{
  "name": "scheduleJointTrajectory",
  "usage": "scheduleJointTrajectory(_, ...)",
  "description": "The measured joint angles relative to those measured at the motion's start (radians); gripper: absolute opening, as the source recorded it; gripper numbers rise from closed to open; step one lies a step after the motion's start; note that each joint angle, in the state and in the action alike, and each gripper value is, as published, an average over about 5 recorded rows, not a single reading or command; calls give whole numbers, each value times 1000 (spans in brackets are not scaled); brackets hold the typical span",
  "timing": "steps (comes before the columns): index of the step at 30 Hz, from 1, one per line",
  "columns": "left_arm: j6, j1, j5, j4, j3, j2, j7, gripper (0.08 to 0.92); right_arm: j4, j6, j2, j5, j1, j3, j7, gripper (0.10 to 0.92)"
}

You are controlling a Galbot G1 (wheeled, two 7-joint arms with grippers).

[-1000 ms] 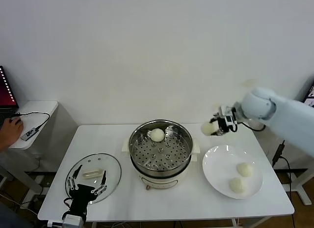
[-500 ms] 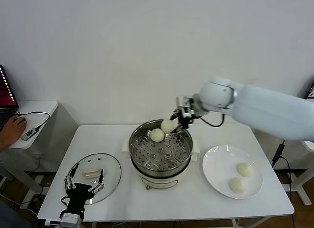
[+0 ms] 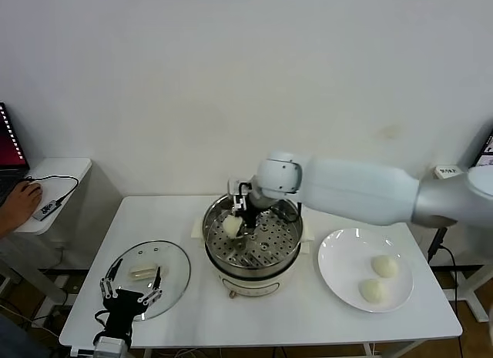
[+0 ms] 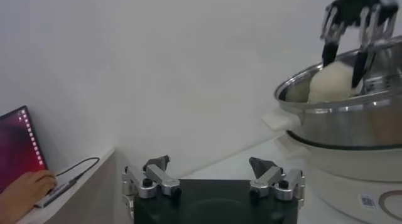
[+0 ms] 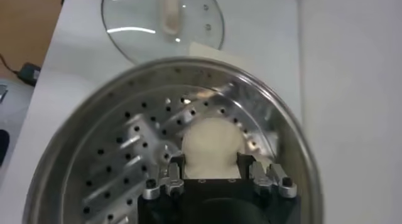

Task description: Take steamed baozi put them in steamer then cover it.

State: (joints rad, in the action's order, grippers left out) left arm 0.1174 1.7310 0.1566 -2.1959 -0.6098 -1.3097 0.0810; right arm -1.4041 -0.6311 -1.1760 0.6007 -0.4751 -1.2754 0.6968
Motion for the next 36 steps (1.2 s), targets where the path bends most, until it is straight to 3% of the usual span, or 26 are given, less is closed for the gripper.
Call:
scheduleJointTrajectory(9,-2,0,7,1,4,1,0,823,58,-9,-62,0,28,-1,-7,578)
scheduleJointTrajectory(17,-3,0,9,1,7,-1,0,823,59,-14,-65,-16,18,0,17,783)
scheduleJointTrajectory(20,-4,0,10,1,7,0,0,823,45,-3,-48,-34,-6,-1,50,817)
scheduleJointTrajectory(28,-7,4,14,-4,7,6,-1,823,-27,73,65,-120,-105,-6,188,823)
scheduleJointTrajectory(36,-10,4,12,6,6,17,0,823,-143,170,272,-228,-152,10,304,823)
